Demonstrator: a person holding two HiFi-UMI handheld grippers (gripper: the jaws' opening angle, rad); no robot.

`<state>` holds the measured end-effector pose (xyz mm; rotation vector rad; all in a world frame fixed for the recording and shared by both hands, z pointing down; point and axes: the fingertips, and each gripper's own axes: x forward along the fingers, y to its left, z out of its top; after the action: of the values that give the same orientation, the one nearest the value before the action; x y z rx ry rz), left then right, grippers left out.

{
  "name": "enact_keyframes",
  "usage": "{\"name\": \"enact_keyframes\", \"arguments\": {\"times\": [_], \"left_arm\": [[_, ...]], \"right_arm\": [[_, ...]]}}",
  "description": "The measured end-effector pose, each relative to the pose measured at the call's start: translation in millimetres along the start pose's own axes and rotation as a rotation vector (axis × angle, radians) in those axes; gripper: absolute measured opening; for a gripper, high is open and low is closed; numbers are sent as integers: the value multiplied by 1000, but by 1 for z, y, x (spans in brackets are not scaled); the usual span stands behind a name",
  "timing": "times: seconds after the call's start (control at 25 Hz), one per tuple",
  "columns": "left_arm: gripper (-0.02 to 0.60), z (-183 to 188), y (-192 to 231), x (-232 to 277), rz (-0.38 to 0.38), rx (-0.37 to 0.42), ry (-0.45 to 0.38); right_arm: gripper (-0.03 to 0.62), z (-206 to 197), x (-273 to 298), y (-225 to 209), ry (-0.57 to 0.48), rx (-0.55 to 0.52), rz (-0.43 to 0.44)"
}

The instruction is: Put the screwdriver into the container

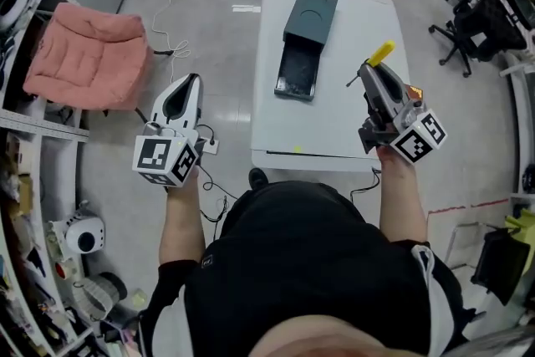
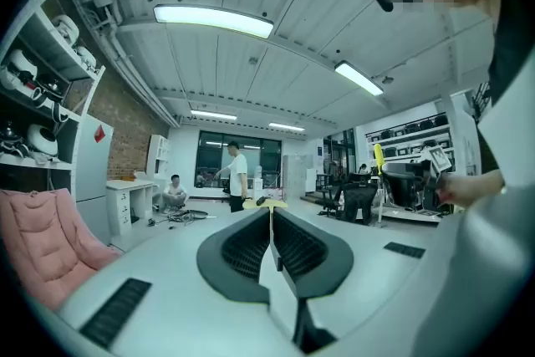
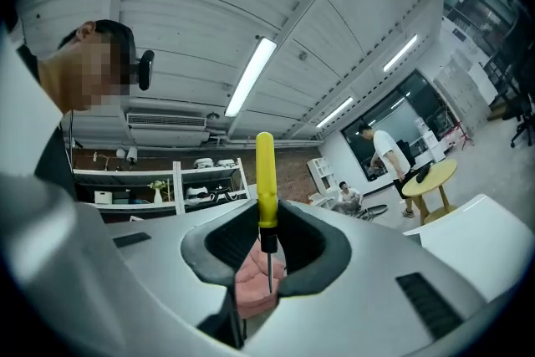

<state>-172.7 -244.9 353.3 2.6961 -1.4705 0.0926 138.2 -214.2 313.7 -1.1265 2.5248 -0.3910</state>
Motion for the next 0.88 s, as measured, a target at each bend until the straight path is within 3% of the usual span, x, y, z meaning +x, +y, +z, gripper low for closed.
{"name": "enact_keyframes", "arguments": {"times": [0.36, 0.64, 0.88], "left_arm": [[26, -8, 45, 4, -50, -20, -4], [26, -6, 28, 21, -90, -26, 7], [26, -8, 12, 41, -71, -20, 40]], "right_arm": [[83, -21, 27, 20, 11, -17, -61], [83, -11, 11, 4, -15, -11, -91], [83, -12, -1, -23, -23, 37, -80]]}}
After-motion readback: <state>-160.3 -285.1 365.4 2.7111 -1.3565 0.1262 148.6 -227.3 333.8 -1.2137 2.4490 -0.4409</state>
